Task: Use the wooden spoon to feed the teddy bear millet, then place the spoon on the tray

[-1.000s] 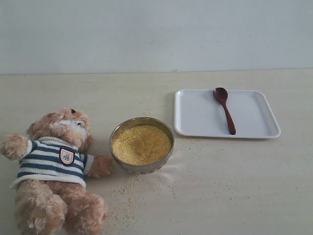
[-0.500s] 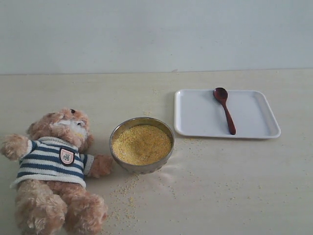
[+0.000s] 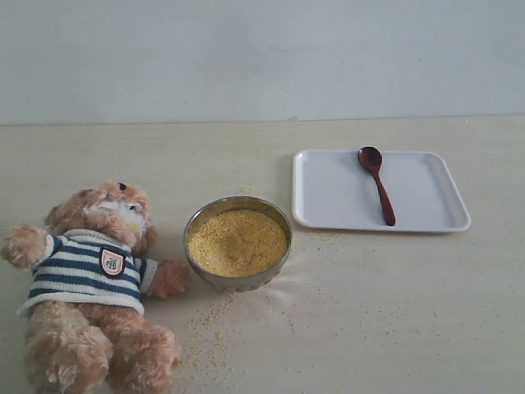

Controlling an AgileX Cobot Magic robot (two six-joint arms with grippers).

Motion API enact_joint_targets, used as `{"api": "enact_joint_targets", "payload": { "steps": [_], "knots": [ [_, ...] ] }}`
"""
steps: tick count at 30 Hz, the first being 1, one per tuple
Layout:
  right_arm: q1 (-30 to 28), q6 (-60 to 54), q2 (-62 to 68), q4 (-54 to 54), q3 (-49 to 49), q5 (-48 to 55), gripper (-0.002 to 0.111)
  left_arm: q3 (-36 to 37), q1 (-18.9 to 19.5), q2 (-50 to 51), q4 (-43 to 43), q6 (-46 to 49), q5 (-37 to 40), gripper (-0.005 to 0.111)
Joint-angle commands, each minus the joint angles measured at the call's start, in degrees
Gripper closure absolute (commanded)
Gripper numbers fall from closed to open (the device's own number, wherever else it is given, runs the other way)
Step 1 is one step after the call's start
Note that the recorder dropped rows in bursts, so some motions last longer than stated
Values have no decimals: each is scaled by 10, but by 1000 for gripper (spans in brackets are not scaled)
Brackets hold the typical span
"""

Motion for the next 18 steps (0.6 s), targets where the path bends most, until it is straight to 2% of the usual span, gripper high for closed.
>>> {"api": "enact_joint_targets", "payload": {
  "steps": [1, 18],
  "knots": [
    [-1, -1, -1, -1, 2, -2, 108, 50, -31, -37, -6, -6, -44, 102],
    [-1, -1, 0, -1, 2, -2, 108, 69, -30, -37, -29, -6, -31, 102]
  ]
}}
